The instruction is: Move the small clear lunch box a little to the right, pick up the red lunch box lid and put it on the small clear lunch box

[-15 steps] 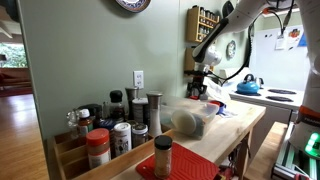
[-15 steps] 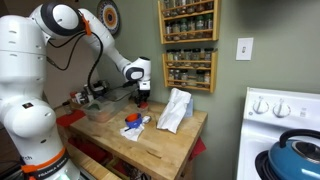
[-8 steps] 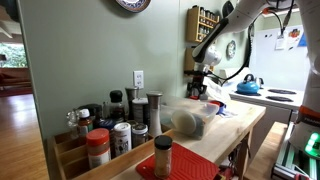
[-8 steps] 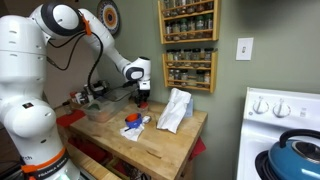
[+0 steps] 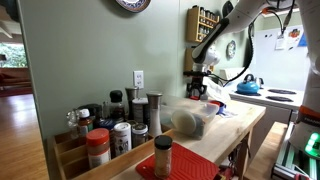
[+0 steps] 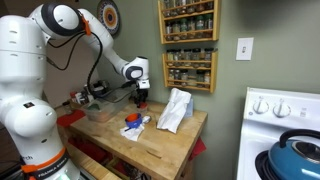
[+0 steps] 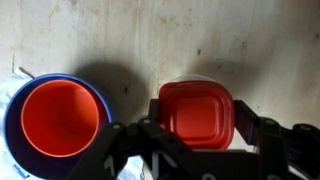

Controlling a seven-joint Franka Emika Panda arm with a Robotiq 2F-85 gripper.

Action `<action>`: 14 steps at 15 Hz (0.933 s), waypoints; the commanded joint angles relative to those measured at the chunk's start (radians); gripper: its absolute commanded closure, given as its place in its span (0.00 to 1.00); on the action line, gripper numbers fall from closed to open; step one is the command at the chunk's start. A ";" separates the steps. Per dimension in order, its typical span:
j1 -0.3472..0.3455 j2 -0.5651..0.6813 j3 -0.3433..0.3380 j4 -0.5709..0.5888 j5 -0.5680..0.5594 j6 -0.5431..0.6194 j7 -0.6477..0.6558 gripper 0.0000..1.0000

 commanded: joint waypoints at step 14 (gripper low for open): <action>0.020 0.036 -0.014 0.041 -0.051 -0.019 0.049 0.00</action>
